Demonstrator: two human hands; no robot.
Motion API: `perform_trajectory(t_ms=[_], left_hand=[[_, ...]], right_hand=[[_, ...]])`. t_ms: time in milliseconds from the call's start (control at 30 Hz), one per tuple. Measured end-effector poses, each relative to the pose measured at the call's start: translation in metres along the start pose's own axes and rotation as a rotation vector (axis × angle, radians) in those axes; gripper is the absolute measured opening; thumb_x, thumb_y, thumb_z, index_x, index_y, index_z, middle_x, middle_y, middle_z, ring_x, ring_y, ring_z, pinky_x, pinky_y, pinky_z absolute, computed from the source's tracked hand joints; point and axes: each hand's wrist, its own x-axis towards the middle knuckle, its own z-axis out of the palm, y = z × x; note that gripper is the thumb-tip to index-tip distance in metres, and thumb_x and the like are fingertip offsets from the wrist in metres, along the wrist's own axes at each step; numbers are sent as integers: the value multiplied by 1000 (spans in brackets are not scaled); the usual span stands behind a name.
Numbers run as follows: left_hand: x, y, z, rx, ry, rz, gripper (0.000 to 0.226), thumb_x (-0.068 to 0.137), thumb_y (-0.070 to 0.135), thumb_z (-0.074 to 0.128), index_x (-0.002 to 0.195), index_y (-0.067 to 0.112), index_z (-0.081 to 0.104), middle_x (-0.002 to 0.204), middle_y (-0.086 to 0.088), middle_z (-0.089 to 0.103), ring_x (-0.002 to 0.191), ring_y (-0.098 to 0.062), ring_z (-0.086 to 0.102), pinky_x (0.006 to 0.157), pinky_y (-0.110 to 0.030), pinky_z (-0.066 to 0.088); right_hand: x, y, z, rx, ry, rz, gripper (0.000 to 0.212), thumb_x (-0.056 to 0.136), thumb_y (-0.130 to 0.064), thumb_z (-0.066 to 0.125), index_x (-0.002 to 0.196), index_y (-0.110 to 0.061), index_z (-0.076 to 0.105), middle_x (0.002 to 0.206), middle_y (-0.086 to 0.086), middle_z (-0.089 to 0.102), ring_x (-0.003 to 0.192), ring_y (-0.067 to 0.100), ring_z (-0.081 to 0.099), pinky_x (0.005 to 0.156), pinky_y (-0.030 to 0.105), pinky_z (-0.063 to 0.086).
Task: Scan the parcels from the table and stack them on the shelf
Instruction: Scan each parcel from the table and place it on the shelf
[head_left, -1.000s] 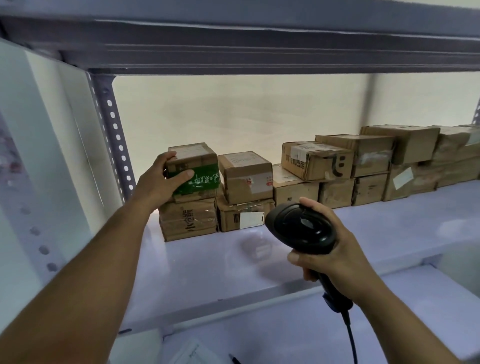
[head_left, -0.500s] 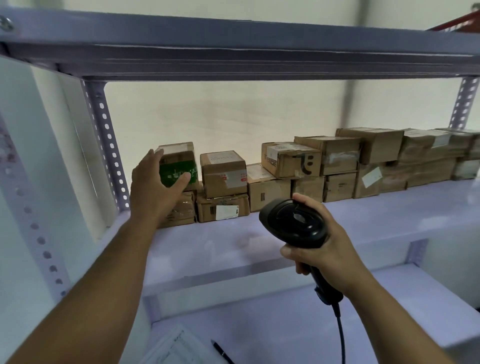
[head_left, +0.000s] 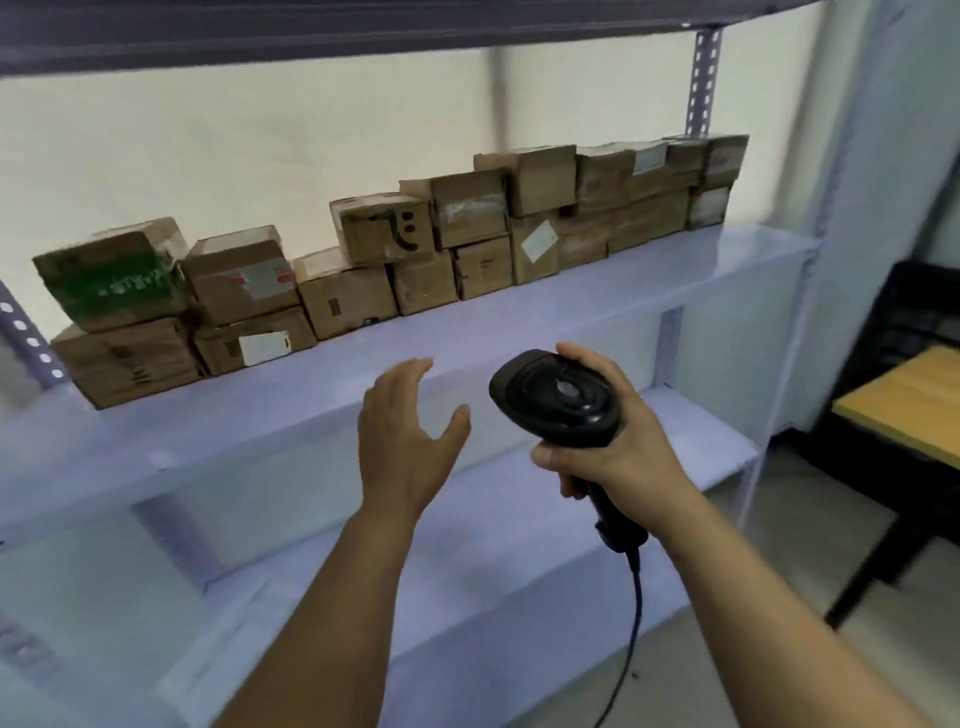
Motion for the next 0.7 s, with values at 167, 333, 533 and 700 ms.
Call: perform_trajectory(t_ms=[167, 333, 533, 700], left_hand=[[-41, 51, 77, -53, -161, 32, 58, 84, 31, 73, 136, 18, 50, 139, -2, 50, 128, -22, 44, 105, -35, 35], [-57, 109, 136, -128, -281, 84, 61, 83, 41, 70, 136, 18, 50, 140, -1, 49, 130, -21, 42, 105, -31, 31], [-67, 158, 202, -164, -426, 180, 64, 82, 39, 73, 137, 15, 49, 139, -4, 50, 129, -24, 44, 105, -35, 33], [-70, 198, 266, -206, -499, 247, 68, 78, 44, 68, 136, 12, 52, 138, -7, 53, 127, -29, 48, 103, -41, 38]], right_hand=[[-47, 6, -77, -4, 137, 60, 83, 67, 1, 82, 128, -48, 53, 112, -6, 66, 53, 22, 61, 52, 35, 52], [-87, 7, -145, -24, 285, 77, 85, 70, 9, 81, 130, -44, 53, 119, 5, 62, 56, 16, 62, 51, 33, 51], [-121, 21, -201, -42, 455, 116, 87, 69, 14, 80, 135, -33, 49, 116, 3, 64, 51, 14, 60, 46, 30, 49], [-138, 33, -253, -79, 589, 141, 89, 62, 1, 84, 135, -36, 49, 111, 7, 65, 50, 18, 59, 45, 32, 48]])
